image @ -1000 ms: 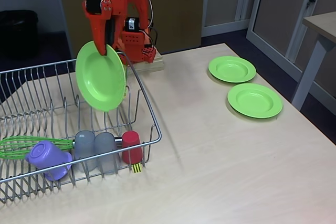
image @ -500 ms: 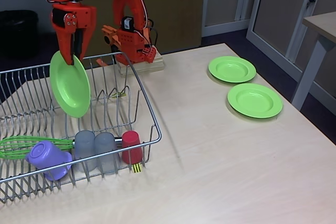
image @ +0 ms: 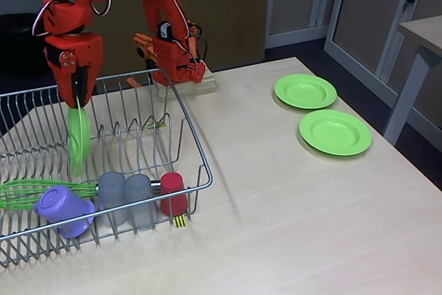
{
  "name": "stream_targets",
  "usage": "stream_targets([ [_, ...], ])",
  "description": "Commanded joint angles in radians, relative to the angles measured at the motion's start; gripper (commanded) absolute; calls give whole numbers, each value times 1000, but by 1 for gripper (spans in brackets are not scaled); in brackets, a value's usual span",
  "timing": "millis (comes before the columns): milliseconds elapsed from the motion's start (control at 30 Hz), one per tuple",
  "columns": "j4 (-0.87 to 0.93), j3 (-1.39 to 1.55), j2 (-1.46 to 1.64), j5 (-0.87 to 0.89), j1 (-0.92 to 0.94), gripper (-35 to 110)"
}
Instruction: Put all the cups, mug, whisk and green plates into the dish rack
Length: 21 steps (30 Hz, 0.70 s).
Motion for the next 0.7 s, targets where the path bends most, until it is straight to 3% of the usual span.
stream_targets([
  [0, -21, 11, -25, -29, 41, 0],
  [167, -40, 26, -49, -123, 55, 2],
  [333, -2, 11, 2, -293, 25, 19],
  [667, 74, -11, 195, -285, -149, 22],
])
